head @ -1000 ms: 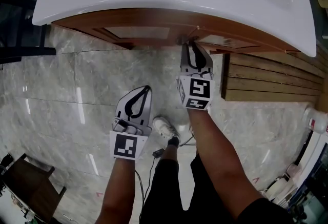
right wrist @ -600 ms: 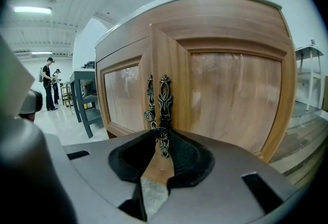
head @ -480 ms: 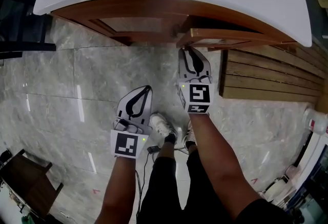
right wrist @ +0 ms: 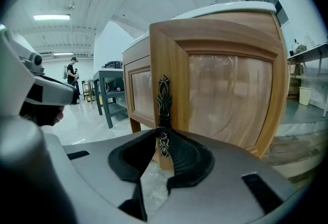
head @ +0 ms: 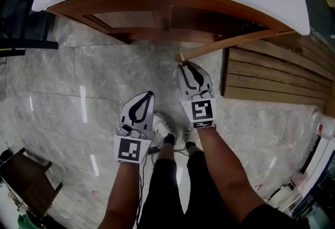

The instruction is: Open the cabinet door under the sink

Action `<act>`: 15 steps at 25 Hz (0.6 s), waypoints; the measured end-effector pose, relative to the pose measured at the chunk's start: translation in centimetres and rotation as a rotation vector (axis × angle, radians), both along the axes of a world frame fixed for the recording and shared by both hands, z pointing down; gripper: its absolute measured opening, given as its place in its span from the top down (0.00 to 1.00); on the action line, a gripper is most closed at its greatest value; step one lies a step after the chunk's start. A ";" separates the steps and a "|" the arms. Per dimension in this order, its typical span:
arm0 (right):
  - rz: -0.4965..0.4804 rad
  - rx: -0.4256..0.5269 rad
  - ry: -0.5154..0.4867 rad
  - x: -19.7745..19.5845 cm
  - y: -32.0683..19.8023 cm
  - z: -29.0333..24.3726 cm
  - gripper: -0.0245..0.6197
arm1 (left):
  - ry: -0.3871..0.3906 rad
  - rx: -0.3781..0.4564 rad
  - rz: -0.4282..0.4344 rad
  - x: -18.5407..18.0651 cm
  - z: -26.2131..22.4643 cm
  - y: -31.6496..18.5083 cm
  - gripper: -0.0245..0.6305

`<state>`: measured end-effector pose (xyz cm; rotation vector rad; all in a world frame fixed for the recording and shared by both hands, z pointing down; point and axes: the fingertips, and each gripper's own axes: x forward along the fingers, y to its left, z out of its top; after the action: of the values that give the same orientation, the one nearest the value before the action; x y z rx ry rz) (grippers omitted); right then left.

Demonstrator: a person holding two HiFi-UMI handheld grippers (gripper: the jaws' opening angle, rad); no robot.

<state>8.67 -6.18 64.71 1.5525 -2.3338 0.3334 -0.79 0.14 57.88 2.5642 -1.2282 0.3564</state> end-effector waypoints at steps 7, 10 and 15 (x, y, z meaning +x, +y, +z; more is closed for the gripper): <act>-0.113 -0.008 -0.011 0.9 3.1 0.1 0.82 | -0.014 -0.002 -0.017 1.8 0.4 2.4 0.93; -0.157 -0.012 -0.015 1.6 4.6 0.1 0.82 | -0.019 -0.002 -0.032 2.5 0.3 3.4 0.93; -0.244 0.010 -0.011 3.1 7.6 -0.1 0.82 | -0.031 -0.012 -0.047 3.2 0.3 4.8 0.93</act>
<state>11.73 1.43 64.62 1.2536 -2.5015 0.2718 2.37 4.93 58.18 2.5245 -1.2906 0.3932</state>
